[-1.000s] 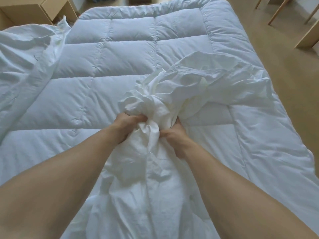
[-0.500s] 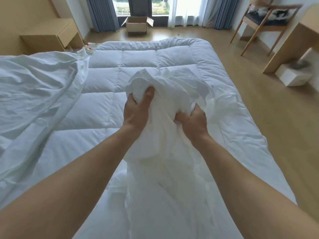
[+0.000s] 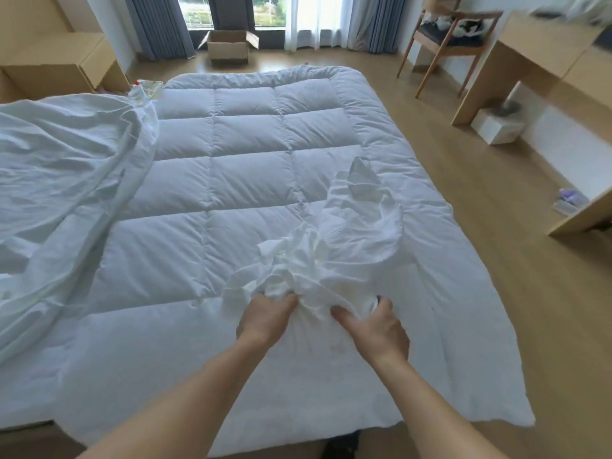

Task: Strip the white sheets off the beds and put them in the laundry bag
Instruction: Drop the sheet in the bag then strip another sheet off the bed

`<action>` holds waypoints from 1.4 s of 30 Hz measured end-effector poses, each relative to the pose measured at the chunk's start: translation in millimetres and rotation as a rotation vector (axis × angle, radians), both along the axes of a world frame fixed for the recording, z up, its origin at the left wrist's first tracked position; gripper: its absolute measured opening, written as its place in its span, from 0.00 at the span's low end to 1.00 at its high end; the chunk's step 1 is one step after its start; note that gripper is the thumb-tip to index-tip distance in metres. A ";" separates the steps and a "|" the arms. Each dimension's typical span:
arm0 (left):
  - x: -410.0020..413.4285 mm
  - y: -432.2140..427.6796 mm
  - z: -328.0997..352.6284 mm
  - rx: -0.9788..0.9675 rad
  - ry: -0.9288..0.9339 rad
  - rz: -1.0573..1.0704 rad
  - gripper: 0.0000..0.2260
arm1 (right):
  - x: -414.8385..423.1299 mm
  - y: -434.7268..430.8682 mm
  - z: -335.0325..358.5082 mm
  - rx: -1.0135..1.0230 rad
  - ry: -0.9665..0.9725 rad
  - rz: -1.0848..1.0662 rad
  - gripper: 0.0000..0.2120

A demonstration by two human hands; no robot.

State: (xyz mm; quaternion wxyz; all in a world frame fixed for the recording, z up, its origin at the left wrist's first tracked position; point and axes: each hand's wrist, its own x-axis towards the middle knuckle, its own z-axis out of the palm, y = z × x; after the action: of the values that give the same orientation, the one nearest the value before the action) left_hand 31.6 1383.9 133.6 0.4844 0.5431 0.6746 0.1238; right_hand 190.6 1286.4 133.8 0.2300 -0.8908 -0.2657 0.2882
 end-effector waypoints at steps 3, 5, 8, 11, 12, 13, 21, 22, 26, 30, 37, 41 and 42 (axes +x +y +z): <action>1.0 1.3 -13.3 0.315 0.259 -0.077 0.43 | -1.8 -5.0 -17.7 0.112 -0.250 0.034 0.55; 7.1 7.5 -12.8 0.703 0.347 -0.298 0.43 | 0.9 2.6 -23.6 0.275 -0.477 0.202 0.56; 21.0 26.9 -14.9 0.780 0.371 -0.658 0.32 | 15.6 26.2 -23.1 0.315 -0.526 0.494 0.49; 29.6 43.5 -30.9 0.437 0.290 -0.617 0.28 | 35.3 53.8 -30.7 0.130 -0.431 0.661 0.43; 31.9 47.2 -40.3 0.362 0.295 -0.584 0.26 | 40.2 60.2 -39.3 0.047 -0.388 0.692 0.43; 33.5 48.8 -52.0 0.316 0.313 -0.565 0.25 | 43.1 64.2 -51.2 -0.026 -0.340 0.709 0.43; 52.1 57.3 -154.5 0.197 0.591 -0.547 0.26 | 35.9 71.2 -153.7 -0.183 -0.196 0.640 0.41; 58.1 64.0 -158.4 0.193 0.628 -0.555 0.26 | 39.6 78.7 -157.4 -0.192 -0.198 0.633 0.42; 65.9 73.0 -163.1 0.230 0.665 -0.535 0.28 | 46.3 93.5 -153.0 -0.275 -0.204 0.693 0.45; 63.3 69.0 -158.2 0.234 0.704 -0.564 0.35 | 65.1 112.2 -114.7 -0.277 -0.241 0.813 0.46; 76.0 93.0 -118.9 0.406 0.483 -0.647 0.37 | 141.1 216.6 -86.6 0.019 -0.519 0.599 0.32; 97.7 129.2 -106.5 0.486 0.282 -0.471 0.35 | 176.3 257.3 -100.7 -0.281 -0.352 0.632 0.45; 107.0 142.2 -102.4 0.476 0.271 -0.461 0.36 | 182.0 261.8 -105.9 -0.296 -0.336 0.622 0.47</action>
State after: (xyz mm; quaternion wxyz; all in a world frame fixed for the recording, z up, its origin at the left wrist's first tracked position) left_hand 138.6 1526.1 31.2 0.2656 0.7902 0.5446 0.0918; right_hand 372.6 1548.2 27.9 -0.0465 -0.8259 -0.5127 0.2297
